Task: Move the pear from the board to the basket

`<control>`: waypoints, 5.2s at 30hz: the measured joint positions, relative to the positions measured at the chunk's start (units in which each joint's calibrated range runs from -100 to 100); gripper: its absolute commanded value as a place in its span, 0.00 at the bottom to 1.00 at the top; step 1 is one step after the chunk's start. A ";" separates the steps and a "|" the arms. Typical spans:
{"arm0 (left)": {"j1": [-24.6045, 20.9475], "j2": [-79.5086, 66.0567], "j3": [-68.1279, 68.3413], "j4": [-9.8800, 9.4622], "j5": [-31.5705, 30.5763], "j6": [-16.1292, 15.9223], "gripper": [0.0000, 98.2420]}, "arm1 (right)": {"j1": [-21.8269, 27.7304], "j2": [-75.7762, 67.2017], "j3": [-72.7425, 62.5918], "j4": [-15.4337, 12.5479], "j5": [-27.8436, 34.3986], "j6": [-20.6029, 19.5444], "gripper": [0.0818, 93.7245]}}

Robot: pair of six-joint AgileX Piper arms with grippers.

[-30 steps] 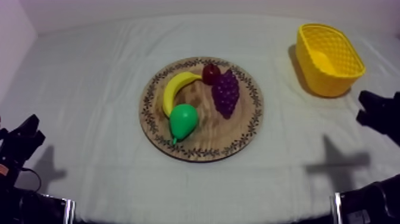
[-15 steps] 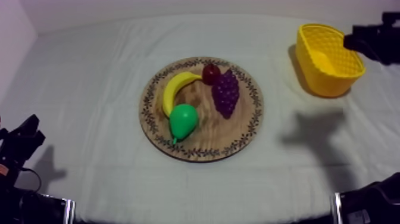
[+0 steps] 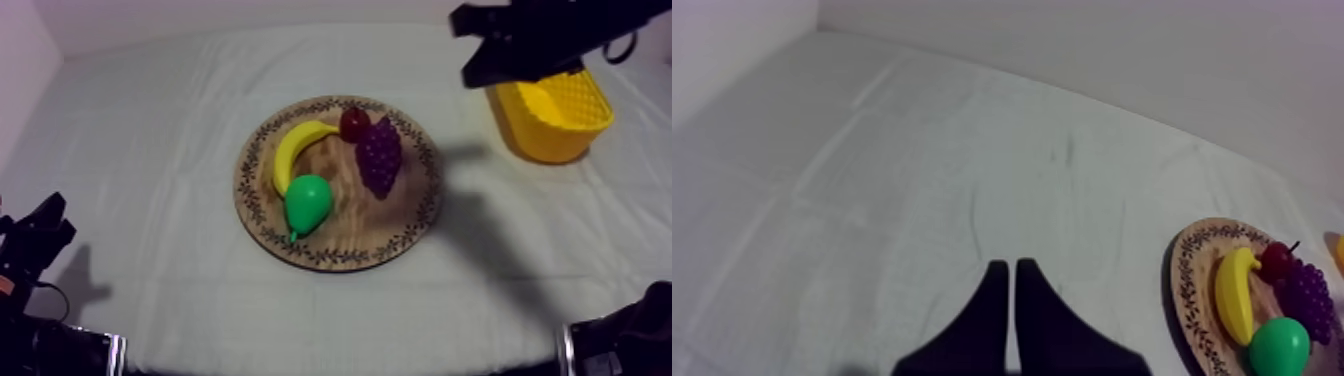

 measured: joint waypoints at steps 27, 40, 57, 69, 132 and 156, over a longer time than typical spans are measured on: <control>0.00 0.00 0.00 0.00 0.00 0.00 0.00 | -11.40 25.86 -15.41 4.06 0.75 -15.33 0.70; 0.00 0.00 0.00 0.00 0.00 0.00 0.00 | -13.10 40.85 -22.02 2.54 0.97 -14.10 0.73; 0.00 0.00 0.00 0.00 0.00 0.00 0.00 | -11.45 57.75 -36.72 1.00 7.63 -12.53 0.71; 0.00 0.00 0.00 0.00 0.00 0.00 0.00 | -11.12 61.47 -39.72 0.09 9.73 -11.05 0.57; 0.00 0.00 0.00 0.00 0.00 0.00 0.00 | 23.87 26.08 -9.62 14.29 -9.16 -8.96 0.71; 0.00 0.00 0.00 0.00 0.00 0.00 0.00 | 19.53 -19.12 26.30 9.83 -25.98 -1.21 0.18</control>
